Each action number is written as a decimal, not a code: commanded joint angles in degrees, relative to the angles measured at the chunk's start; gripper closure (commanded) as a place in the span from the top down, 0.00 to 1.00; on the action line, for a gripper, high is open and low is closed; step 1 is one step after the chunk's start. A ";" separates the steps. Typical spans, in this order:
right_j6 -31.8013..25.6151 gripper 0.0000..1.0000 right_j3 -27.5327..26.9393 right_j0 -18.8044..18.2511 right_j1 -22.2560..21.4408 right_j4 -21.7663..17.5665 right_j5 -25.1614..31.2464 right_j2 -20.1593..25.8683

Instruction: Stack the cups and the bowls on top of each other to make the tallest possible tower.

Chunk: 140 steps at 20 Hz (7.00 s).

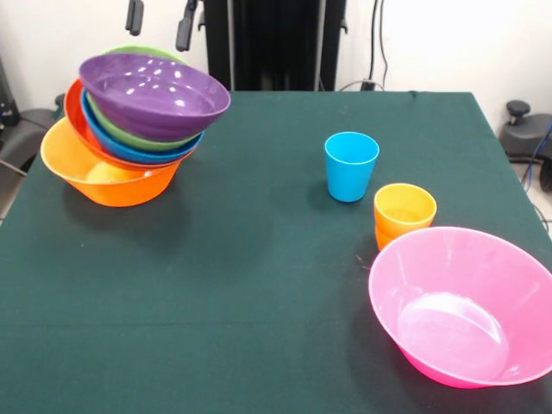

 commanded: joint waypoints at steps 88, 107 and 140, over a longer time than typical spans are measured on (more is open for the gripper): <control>12.69 1.00 -25.88 18.37 17.80 35.51 42.08 4.98; 16.47 1.00 -29.86 21.91 24.27 43.20 39.20 0.01; 29.46 1.00 -51.55 34.19 38.53 56.64 55.53 -10.67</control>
